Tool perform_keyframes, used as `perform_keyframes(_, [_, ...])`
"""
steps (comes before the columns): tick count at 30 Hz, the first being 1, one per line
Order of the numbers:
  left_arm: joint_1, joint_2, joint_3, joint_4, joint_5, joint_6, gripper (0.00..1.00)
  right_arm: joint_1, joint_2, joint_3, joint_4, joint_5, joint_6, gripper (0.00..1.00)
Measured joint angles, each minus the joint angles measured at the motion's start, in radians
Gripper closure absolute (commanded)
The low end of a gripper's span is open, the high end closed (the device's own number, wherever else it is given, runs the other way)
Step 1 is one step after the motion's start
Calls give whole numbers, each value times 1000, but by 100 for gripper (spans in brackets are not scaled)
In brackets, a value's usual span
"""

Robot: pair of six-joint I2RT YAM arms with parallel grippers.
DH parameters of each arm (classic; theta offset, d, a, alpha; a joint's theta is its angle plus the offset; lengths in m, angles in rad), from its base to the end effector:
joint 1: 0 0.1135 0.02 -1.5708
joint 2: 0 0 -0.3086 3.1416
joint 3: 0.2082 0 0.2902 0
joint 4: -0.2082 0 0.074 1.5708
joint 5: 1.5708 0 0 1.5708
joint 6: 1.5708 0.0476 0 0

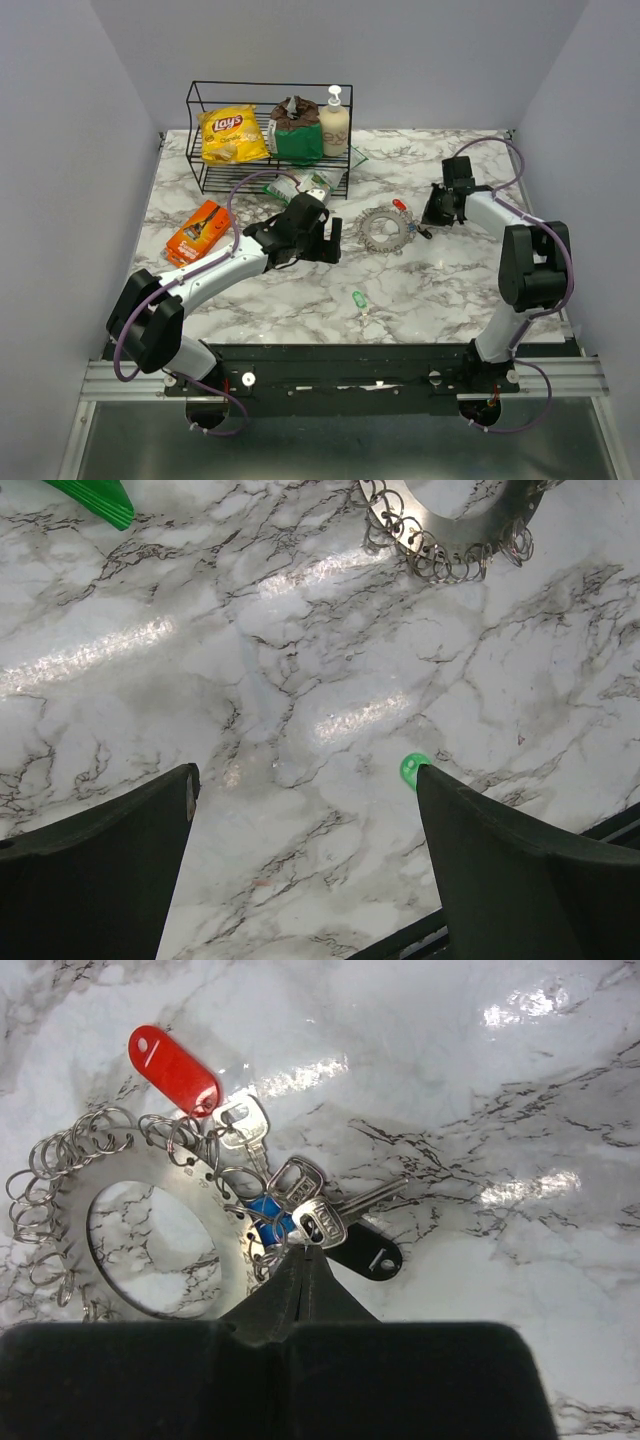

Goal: Put the keys on the keyring

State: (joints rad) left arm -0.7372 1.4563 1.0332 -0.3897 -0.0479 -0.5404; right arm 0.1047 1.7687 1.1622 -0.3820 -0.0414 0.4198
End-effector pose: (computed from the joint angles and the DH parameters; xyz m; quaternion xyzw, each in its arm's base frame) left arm 0.2620 -0.2348 0.2699 0.0824 0.9251 -0.2027 0.3102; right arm 0.4125 0.0453 0.2020 0.1444 0.9468 0.0935 0.2720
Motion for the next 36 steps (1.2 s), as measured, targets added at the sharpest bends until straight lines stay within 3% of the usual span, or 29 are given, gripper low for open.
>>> perform_keyframes(10, [0, -11, -17, 10, 0, -5, 1, 1, 89, 43, -34, -9, -2, 99])
perform_keyframes(36, [0, -19, -35, 29, 0, -11, 1, 1, 89, 35, -112, -182, -62, 99])
